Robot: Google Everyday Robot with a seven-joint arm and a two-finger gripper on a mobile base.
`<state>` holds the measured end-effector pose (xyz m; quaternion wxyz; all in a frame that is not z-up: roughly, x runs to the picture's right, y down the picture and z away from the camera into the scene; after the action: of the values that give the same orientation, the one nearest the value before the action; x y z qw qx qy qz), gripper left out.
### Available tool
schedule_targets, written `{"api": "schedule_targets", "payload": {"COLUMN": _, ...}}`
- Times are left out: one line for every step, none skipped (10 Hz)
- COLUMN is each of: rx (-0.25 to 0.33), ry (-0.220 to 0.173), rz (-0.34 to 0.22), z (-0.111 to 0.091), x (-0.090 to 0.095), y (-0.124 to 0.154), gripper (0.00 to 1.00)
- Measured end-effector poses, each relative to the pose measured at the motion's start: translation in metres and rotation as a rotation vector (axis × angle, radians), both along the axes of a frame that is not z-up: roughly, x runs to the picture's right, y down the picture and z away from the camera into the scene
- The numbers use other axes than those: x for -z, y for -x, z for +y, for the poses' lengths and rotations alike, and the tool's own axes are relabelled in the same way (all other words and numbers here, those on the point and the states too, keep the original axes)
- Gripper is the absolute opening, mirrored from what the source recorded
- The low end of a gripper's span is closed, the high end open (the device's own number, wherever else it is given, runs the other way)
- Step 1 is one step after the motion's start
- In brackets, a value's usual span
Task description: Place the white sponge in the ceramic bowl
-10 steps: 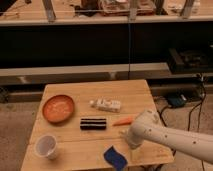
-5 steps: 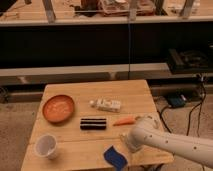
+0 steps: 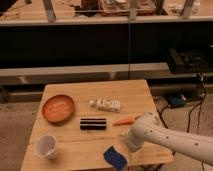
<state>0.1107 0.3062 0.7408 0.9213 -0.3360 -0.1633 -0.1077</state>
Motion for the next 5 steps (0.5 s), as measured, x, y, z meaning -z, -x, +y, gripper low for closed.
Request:
{"api": "schedule_targets", "payload": {"rx": -0.030, "ry": 0.026, "rz": 0.007, "z": -0.001, "x": 0.008, "y": -0.002, "gripper": 0.80}}
{"api": "schedule_targets", "payload": {"rx": -0.059, "ry": 0.049, "rz": 0.023, "z": 0.001, "x": 0.012, "y": -0.004, "gripper": 0.80}}
{"api": "schedule_targets", "payload": {"rx": -0.092, "ry": 0.061, "rz": 0.041, "z": 0.005, "x": 0.012, "y": -0.005, "gripper": 0.80}}
{"api": "schedule_targets", "payload": {"rx": -0.139, "ry": 0.073, "rz": 0.069, "z": 0.013, "x": 0.007, "y": -0.005, "gripper": 0.80}}
{"api": "schedule_targets", "payload": {"rx": -0.198, "ry": 0.077, "rz": 0.112, "z": 0.023, "x": 0.001, "y": -0.005, "gripper": 0.80}}
